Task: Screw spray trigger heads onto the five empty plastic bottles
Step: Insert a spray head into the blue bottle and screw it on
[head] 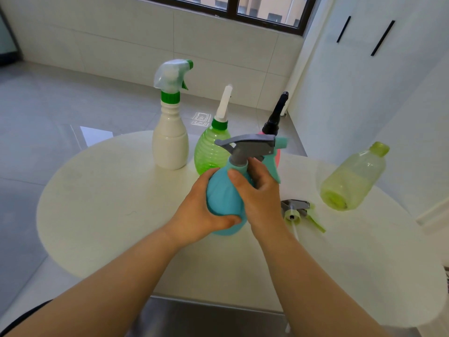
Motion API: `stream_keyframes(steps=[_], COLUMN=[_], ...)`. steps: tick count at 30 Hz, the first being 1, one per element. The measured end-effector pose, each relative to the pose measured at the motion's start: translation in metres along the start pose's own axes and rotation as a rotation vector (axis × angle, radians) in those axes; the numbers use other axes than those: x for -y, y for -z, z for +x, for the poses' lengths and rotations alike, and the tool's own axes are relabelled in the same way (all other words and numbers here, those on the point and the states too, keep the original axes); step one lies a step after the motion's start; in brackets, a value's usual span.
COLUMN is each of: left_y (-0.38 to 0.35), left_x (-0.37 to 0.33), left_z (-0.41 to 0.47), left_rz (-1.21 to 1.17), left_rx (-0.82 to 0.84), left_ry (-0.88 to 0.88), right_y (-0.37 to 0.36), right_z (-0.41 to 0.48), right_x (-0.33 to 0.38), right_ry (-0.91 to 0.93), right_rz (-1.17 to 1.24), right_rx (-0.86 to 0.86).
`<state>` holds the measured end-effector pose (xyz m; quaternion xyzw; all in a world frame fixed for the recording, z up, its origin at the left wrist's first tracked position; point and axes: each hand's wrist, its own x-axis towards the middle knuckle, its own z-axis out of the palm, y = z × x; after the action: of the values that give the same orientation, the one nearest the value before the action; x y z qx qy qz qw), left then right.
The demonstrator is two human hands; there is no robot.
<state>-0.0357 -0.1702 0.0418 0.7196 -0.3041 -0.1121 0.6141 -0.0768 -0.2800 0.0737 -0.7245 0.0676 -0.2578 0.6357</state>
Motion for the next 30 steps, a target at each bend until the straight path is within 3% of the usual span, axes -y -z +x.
stream_keyframes(steps=[3, 6, 11, 15, 21, 27, 30], left_y=[0.002, 0.004, 0.007, 0.011, 0.013, 0.014, 0.014], left_x=[0.001, 0.002, 0.003, 0.003, 0.004, 0.004, 0.005], left_z=[0.0, 0.001, 0.003, 0.005, 0.006, 0.006, 0.006], left_rz=[0.008, -0.001, -0.028, -0.029, -0.026, -0.032, -0.024], left_rx=[0.017, 0.032, 0.078, 0.112, 0.158, 0.161, 0.166], left_ry=[-0.009, -0.013, 0.0, 0.017, 0.032, 0.039, 0.04], right_y=[-0.003, -0.002, 0.021, 0.046, 0.061, 0.038, 0.034], right_z=[0.002, 0.003, 0.002, 0.002, 0.02, 0.039, 0.04], right_x=[-0.002, 0.0, 0.004, 0.003, 0.019, 0.039, 0.039], right_ry=[-0.085, -0.034, -0.054, -0.029, -0.034, -0.024, 0.005], right_rz=[0.019, -0.024, -0.03, -0.137, -0.076, -0.134, -0.135], right_rx=[-0.053, -0.036, 0.272, 0.423, 0.357, 0.541, 0.541])
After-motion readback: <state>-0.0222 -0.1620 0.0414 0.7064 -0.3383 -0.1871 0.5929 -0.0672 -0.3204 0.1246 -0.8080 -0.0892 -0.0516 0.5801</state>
